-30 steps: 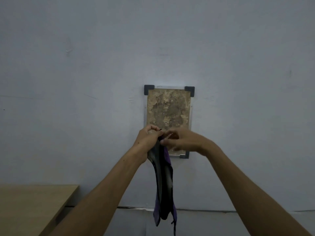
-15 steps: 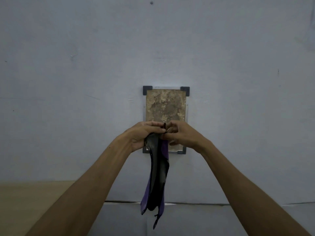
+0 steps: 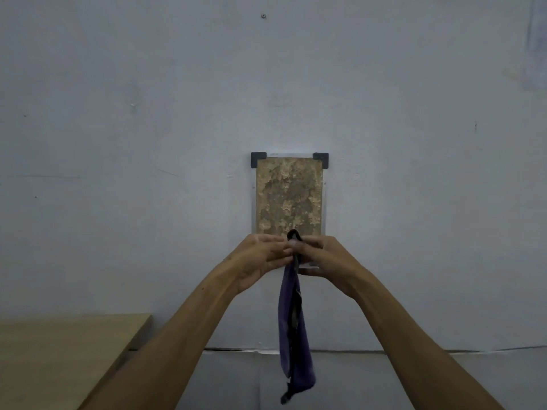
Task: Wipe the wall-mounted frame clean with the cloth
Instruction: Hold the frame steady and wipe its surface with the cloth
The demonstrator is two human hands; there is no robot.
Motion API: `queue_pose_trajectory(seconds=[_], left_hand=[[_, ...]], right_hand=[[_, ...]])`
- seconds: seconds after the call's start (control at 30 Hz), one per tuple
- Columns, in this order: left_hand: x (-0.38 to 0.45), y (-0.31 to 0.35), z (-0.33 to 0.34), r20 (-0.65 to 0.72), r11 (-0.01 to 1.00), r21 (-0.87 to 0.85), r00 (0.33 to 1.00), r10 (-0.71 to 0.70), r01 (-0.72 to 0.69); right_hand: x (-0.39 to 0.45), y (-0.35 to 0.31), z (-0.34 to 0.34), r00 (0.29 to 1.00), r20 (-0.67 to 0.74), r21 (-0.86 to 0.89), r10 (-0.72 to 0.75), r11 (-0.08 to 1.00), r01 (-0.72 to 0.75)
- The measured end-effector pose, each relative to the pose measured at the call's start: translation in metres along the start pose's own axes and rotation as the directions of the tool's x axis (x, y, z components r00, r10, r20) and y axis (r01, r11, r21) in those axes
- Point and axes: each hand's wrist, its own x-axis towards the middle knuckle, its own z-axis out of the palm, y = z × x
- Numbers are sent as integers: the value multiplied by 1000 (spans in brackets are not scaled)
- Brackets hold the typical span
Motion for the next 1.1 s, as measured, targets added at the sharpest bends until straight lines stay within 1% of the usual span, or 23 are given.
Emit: queue_pose_trajectory(seconds=[0.07, 0.13, 0.2, 0.23, 0.3, 0.37, 0.4, 0.43, 0.47, 0.5, 0.57, 0.6, 0.63, 0.67, 0.7, 0.77, 0.83, 0.9, 1.0, 1.03, 1.1], left_hand=[[-1, -4, 1, 57, 999, 34, 998, -10, 8], [0, -7, 0, 98, 999, 37, 995, -12, 8], [4, -8, -2, 87, 998, 65, 996, 0, -6], [6, -8, -4, 53, 994, 108, 998, 17, -23], [16, -7, -11, -69, 970, 237, 995, 72, -53], [30, -5, -23, -187, 938, 339, 973, 135, -65], [36, -2, -30, -223, 919, 388, 961, 166, -69], [43, 1, -37, -249, 886, 458, 945, 211, -77], [49, 5, -43, -265, 828, 554, 924, 275, -88], [55, 10, -48, -260, 744, 661, 898, 356, -104], [67, 20, -51, -193, 536, 831, 830, 524, -145], [75, 25, -52, -151, 449, 878, 794, 589, -166], [81, 28, -52, -118, 386, 904, 761, 638, -183], [91, 30, -54, -99, 344, 919, 735, 671, -191], [99, 31, -56, -95, 324, 927, 719, 688, -188], [113, 29, -60, -112, 311, 937, 706, 699, -159], [123, 23, -64, -118, 306, 939, 689, 715, -156], [133, 16, -68, -99, 295, 936, 658, 746, -194], [144, 6, -74, -76, 294, 918, 612, 787, -265], [147, 4, -76, -71, 296, 912, 601, 796, -284], [148, 2, -77, -67, 306, 897, 587, 807, -318]], right_hand=[[0, 7, -4, 999, -19, 18, -32, 999, 33], [3, 13, -7, 996, -77, 35, -40, 998, 43], [7, 17, -8, 990, -138, 48, -36, 998, 43], [9, 18, -8, 986, -166, 55, -31, 998, 41], [17, 20, -8, 974, -226, 66, -25, 997, 41], [28, 19, -10, 961, -274, 66, -24, 997, 44], [33, 18, -12, 956, -290, 45, -32, 998, 46], [39, 17, -14, 951, -304, -8, -54, 999, 54], [44, 14, -15, 946, -313, -81, -86, 995, 64], [48, 12, -16, 939, -320, -154, -122, 985, 75], [60, 6, -18, 913, -356, -273, -198, 957, 101], [68, 2, -18, 891, -384, -325, -241, 939, 113], [75, -1, -18, 864, -412, -377, -289, 917, 127], [85, -4, -18, 830, -438, -431, -345, 891, 143], [94, -7, -19, 792, -453, -489, -409, 857, 162], [113, -13, -19, 713, -456, -597, -533, 777, 199], [129, -19, -18, 643, -436, -668, -630, 705, 239], [145, -19, -13, 590, -371, -765, -717, 596, 244], [158, 0, 0, 530, -224, -884, -818, 400, 242], [160, 11, 4, 523, -169, -908, -835, 339, 247], [158, 39, 10, 556, -59, -932, -829, 245, 267]])
